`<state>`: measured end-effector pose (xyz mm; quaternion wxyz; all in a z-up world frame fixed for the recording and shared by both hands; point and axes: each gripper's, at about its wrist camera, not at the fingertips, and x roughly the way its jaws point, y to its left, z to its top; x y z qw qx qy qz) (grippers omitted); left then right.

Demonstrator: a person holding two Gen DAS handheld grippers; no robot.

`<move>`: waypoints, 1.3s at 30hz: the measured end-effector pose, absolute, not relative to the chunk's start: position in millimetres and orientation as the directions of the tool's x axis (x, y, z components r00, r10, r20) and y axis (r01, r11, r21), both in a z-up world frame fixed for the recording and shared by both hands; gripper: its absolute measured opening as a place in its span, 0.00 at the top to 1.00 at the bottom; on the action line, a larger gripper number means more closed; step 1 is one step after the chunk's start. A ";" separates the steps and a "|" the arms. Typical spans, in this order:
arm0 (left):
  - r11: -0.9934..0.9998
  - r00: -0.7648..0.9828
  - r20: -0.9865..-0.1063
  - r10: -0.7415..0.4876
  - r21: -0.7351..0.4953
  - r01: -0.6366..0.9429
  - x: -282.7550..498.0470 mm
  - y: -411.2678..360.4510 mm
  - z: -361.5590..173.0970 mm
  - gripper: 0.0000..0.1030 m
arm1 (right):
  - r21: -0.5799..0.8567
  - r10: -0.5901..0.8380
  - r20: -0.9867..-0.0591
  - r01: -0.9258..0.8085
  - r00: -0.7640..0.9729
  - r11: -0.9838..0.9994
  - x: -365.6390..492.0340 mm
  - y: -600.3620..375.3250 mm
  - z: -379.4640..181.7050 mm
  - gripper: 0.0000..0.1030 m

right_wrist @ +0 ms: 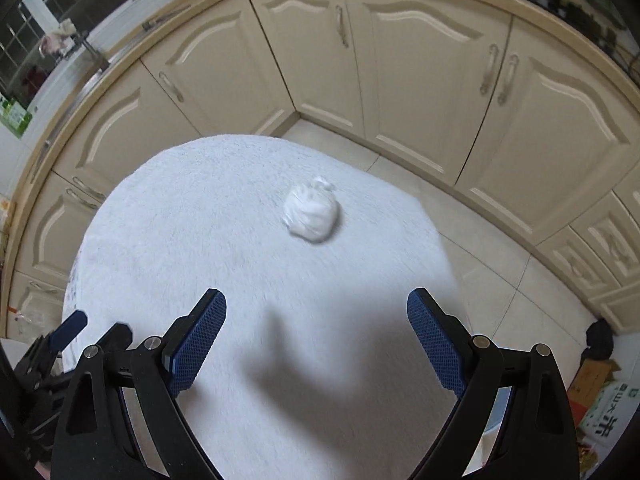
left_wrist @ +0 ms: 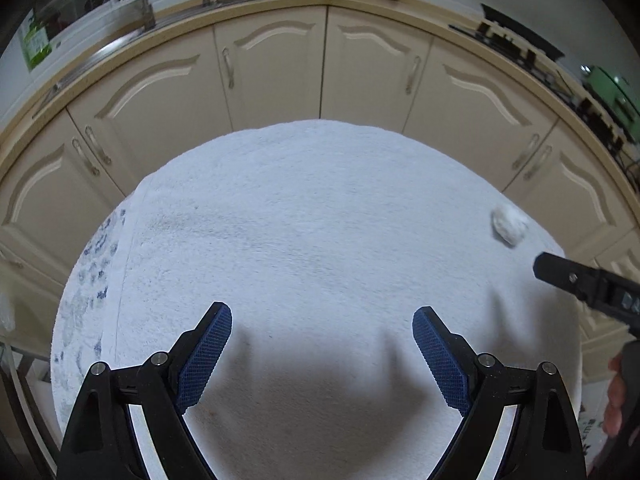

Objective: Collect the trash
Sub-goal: 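Move both tools back over the table toward the white tissue ball, then grasp the white tissue ball with the right gripper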

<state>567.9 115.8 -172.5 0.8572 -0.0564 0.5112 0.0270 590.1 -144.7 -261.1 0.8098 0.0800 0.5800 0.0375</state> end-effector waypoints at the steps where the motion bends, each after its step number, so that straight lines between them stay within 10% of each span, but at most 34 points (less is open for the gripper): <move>1: 0.991 0.464 -0.886 -0.010 -0.070 -0.113 569.6 121.4 -176.2 0.13 | 0.170 0.151 -0.934 0.030 0.322 0.985 595.5 -142.5 -263.2 0.09; 7: 0.982 0.396 -0.918 -0.024 -0.096 -0.162 590.4 148.5 -198.5 0.13 | 0.184 0.164 -0.936 0.037 0.312 0.982 627.5 -129.1 -282.7 0.15; 11: 0.978 0.403 -0.915 0.000 -0.083 -0.190 594.0 158.5 -196.7 0.13 | 0.199 0.180 -0.941 0.038 0.286 0.979 633.5 -130.2 -295.1 0.69; 15: 0.981 0.407 -0.913 0.012 -0.067 -0.180 585.2 153.7 -193.3 0.13 | 0.222 0.222 -0.920 -0.038 0.323 0.974 611.9 -121.8 -286.1 0.87; 23: 0.981 0.456 -0.890 -0.019 -0.104 -0.163 546.1 150.1 -169.9 0.13 | 0.245 0.276 -0.907 -0.133 0.319 0.960 559.6 -102.8 -263.5 0.82; 27: 0.980 0.474 -0.881 -0.020 -0.111 -0.164 530.2 156.5 -166.0 0.13 | 0.156 0.137 -0.908 0.016 0.396 0.988 592.5 -124.3 -262.3 0.13; 32: 0.971 0.447 -0.894 -0.024 -0.128 -0.203 531.6 172.2 -178.4 0.13 | 0.118 0.095 -0.920 0.038 0.380 0.992 630.7 -115.6 -275.1 0.24; 34: 0.968 0.435 -0.900 -0.027 -0.133 -0.215 535.7 176.7 -184.2 0.13 | 0.091 0.077 -0.932 0.024 0.353 0.996 636.6 -103.9 -286.6 0.39; 35: 0.966 0.433 -0.901 -0.029 -0.136 -0.219 536.6 178.6 -185.5 0.13 | 0.088 0.078 -0.938 0.014 0.337 0.996 638.2 -100.0 -292.4 0.63; 39: 0.967 0.432 -0.902 -0.011 -0.120 -0.225 537.6 179.4 -185.5 0.13 | 0.075 0.077 -0.928 -0.019 0.365 0.997 617.3 -91.2 -291.9 0.68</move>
